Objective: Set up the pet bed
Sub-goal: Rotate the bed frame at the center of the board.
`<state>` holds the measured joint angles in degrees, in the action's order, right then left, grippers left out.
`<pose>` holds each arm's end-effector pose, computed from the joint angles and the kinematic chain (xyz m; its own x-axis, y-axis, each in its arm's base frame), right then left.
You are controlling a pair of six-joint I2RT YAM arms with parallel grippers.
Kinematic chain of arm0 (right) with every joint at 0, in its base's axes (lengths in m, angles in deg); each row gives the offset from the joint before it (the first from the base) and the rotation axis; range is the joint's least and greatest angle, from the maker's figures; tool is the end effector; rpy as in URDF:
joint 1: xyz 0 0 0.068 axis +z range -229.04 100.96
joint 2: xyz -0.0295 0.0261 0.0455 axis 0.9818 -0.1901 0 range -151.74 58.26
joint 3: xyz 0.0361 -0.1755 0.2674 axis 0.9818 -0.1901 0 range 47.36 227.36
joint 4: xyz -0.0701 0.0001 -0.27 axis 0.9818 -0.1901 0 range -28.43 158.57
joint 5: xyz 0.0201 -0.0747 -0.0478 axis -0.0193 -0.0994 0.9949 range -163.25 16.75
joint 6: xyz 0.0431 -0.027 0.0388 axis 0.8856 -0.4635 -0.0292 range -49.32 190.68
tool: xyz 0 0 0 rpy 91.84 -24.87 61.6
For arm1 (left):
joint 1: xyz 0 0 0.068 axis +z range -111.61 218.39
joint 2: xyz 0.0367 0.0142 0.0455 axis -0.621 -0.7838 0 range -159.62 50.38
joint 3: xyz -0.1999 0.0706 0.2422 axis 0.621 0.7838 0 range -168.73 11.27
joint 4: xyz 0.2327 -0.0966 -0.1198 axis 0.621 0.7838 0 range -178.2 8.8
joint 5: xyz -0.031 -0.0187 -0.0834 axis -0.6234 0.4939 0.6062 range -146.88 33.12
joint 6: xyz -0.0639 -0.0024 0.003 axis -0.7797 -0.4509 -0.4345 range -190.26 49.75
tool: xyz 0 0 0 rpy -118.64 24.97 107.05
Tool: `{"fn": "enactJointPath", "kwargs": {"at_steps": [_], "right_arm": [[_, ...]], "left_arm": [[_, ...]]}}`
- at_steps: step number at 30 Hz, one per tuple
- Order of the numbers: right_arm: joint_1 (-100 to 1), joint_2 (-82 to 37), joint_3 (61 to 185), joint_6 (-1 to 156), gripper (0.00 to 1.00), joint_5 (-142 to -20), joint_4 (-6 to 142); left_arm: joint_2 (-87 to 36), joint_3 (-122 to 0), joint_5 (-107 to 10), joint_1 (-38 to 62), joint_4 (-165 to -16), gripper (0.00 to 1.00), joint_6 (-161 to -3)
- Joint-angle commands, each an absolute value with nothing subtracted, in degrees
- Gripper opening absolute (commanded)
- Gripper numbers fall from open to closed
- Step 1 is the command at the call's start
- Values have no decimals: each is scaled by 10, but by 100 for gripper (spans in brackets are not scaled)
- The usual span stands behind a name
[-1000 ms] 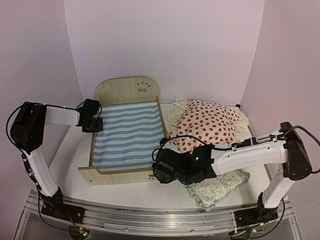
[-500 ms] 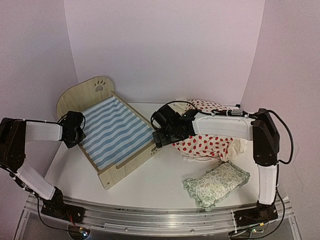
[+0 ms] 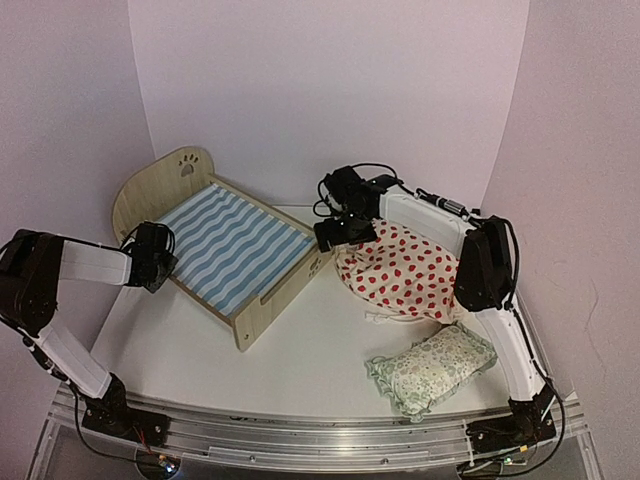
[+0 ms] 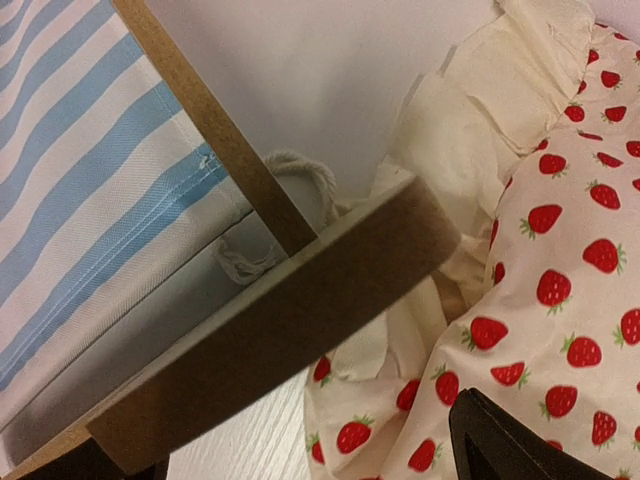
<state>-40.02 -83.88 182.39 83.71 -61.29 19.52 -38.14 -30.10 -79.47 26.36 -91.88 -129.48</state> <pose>0.4769 0.3733 0.2317 -0.7473 -0.3218 -0.5814 -0.3673 0.9291 -0.0421 0.3189 -0.0485 0.1929 -0.2755 -0.7525 -0.5982 -0.6191 0.6150 -0.4884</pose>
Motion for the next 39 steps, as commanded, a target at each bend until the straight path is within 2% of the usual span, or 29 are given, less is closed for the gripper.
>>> {"fn": "enactJointPath", "kwargs": {"at_steps": [1, 10, 21, 25, 31, 39], "right_arm": [[-451, -946, 1805, 883, 98, -574, 490], [-457, -706, 1564, 827, 98, -579, 496], [-458, -427, 1246, 878, 98, -415, 458], [-458, -362, 1187, 941, 98, -450, 422], [-457, -322, 1142, 978, 98, -491, 402], [-461, -316, 1121, 968, 98, -375, 379]], "left_arm": [[-371, -266, -472, 191, -937, 0, -1249], [-473, -290, -481, 65, -1048, 0, -1382], [-607, -362, -516, -59, -1162, 0, -1505], [-642, -384, -503, -97, -1202, 0, -1510], [-677, -481, -527, -166, -1142, 3, -1431], [-742, -563, -512, -196, -1156, 4, -1456]]}}
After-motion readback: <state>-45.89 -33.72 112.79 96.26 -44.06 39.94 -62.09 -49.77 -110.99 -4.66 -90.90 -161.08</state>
